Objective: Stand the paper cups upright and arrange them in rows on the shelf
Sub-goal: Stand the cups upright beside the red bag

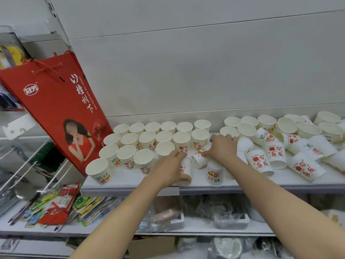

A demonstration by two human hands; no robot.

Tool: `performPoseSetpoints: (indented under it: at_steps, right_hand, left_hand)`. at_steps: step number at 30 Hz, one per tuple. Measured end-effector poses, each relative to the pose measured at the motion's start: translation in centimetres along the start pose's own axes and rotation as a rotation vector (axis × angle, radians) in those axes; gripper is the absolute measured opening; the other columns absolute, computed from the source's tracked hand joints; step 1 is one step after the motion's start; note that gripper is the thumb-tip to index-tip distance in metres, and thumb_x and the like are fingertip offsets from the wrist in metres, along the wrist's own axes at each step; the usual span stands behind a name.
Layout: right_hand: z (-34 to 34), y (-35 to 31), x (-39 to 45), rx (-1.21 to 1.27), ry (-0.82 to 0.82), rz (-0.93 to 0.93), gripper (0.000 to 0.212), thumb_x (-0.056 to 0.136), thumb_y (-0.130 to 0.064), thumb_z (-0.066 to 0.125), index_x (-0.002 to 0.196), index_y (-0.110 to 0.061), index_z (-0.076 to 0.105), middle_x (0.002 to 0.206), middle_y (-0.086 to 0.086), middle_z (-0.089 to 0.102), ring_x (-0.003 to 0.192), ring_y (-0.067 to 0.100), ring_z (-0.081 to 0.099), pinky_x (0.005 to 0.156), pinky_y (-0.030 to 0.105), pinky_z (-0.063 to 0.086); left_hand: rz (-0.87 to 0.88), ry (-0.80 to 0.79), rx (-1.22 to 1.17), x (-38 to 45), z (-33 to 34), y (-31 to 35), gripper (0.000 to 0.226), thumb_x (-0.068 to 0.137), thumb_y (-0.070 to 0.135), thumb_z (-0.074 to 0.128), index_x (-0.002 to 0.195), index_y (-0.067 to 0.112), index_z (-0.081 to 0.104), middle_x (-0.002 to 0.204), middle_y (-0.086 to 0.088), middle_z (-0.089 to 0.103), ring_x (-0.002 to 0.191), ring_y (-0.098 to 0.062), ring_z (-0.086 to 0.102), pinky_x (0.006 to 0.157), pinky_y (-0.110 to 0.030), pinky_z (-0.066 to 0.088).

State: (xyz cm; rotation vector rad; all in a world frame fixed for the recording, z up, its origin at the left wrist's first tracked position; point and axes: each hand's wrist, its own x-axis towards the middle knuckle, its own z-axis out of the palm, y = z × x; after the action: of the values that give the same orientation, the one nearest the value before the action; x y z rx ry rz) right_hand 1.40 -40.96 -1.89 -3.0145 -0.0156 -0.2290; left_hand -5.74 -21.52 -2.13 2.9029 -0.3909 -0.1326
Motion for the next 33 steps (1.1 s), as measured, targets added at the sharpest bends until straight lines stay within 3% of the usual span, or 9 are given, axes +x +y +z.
performPoseSetpoints:
  at_steps: [3, 7, 10, 15, 18, 20, 24, 28, 33]
  right_hand:
    - [0.1, 0.1, -0.2, -0.038, 0.076, -0.130, 0.046, 0.069, -0.043, 0.069, 0.110, -0.024, 0.060, 0.109, -0.001, 0.062, 0.105, 0.025, 0.046, 0.086, 0.037, 0.029]
    - [-0.1, -0.2, -0.4, 0.016, 0.045, -0.071, 0.046, 0.068, -0.045, 0.068, 0.109, -0.023, 0.060, 0.108, 0.002, 0.060, 0.104, 0.026, 0.046, 0.085, 0.037, 0.030]
    - [0.3, 0.3, -0.7, 0.054, 0.027, -0.071, 0.048, 0.069, -0.042, 0.070, 0.112, -0.024, 0.058, 0.114, 0.001, 0.057, 0.107, 0.026, 0.044, 0.088, 0.037, 0.031]
    - [-0.3, 2.0, -0.6, 0.057, -0.009, -0.044, 0.046, 0.071, -0.044, 0.071, 0.112, -0.026, 0.059, 0.111, 0.000, 0.059, 0.107, 0.026, 0.045, 0.087, 0.037, 0.032]
    - [-0.6, 3.2, -0.2, 0.042, -0.044, -0.026, 0.035, 0.074, -0.042, 0.069, 0.105, -0.027, 0.063, 0.104, 0.000, 0.063, 0.105, 0.026, 0.046, 0.084, 0.036, 0.031]
    - [-0.6, 3.8, 0.0, 0.039, -0.050, -0.029, 0.026, 0.075, -0.037, 0.066, 0.099, -0.026, 0.066, 0.099, 0.000, 0.064, 0.102, 0.025, 0.046, 0.082, 0.036, 0.030]
    - [-0.5, 4.4, 0.2, 0.006, -0.033, -0.066, 0.014, 0.082, -0.035, 0.061, 0.091, -0.027, 0.068, 0.091, -0.002, 0.064, 0.098, 0.024, 0.047, 0.082, 0.036, 0.029]
    - [-0.4, 5.1, 0.3, -0.074, 0.046, -0.098, 0.014, 0.086, -0.032, 0.056, 0.079, -0.027, 0.067, 0.070, -0.004, 0.052, 0.090, 0.021, 0.049, 0.076, 0.035, 0.022]
    - [-0.7, 5.8, 0.4, -0.096, 0.055, -0.202, 0.011, 0.082, -0.022, 0.060, 0.074, -0.028, 0.064, 0.069, -0.002, 0.054, 0.080, 0.020, 0.042, 0.073, 0.034, 0.020]
  left_hand:
    - [-0.013, 0.074, -0.018, -1.1, 0.4, -0.5, 0.089, 0.070, 0.059, 0.075, 0.145, 0.032, 0.034, 0.140, 0.008, 0.040, 0.119, -0.020, 0.051, 0.088, -0.037, 0.050]
    - [-0.009, 0.210, -0.132, -1.7, -0.1, -0.4, 0.036, 0.082, 0.041, 0.071, 0.115, 0.031, 0.060, 0.113, 0.011, 0.058, 0.101, -0.014, 0.058, 0.078, -0.033, 0.049]
    - [-0.016, 0.292, -0.142, -2.1, 0.0, -0.6, 0.008, 0.087, 0.035, 0.067, 0.094, 0.031, 0.067, 0.096, 0.013, 0.064, 0.090, -0.012, 0.059, 0.069, -0.029, 0.046]
    - [-0.052, 0.273, -0.006, -2.4, 0.7, -0.7, 0.021, 0.086, 0.047, 0.065, 0.101, 0.032, 0.069, 0.105, 0.013, 0.067, 0.095, -0.014, 0.062, 0.069, -0.028, 0.049]
    - [-0.075, 0.461, -0.039, -2.0, 0.1, 0.7, 0.038, 0.078, 0.062, 0.067, 0.105, 0.036, 0.069, 0.107, 0.016, 0.064, 0.089, -0.015, 0.064, 0.063, -0.028, 0.049]
    - [-0.013, 0.524, 0.013, -0.2, -0.8, 2.6, 0.037, 0.081, 0.058, 0.065, 0.109, 0.033, 0.068, 0.107, 0.013, 0.065, 0.095, -0.015, 0.061, 0.066, -0.029, 0.045]
    - [0.038, 0.275, 0.164, 5.7, -1.6, 7.1, 0.043, 0.088, 0.045, 0.061, 0.124, 0.021, 0.057, 0.118, -0.002, 0.063, 0.113, -0.025, 0.051, 0.085, -0.036, 0.041]
    - [0.072, 0.082, 0.217, 8.7, 0.3, 8.8, 0.042, 0.089, 0.028, 0.060, 0.128, 0.018, 0.048, 0.124, -0.009, 0.052, 0.111, -0.032, 0.052, 0.081, -0.040, 0.044]
    - [0.087, 0.010, 0.305, 9.4, -0.2, 7.8, 0.036, 0.089, 0.027, 0.063, 0.123, 0.018, 0.055, 0.125, -0.009, 0.050, 0.113, -0.031, 0.049, 0.076, -0.039, 0.041]
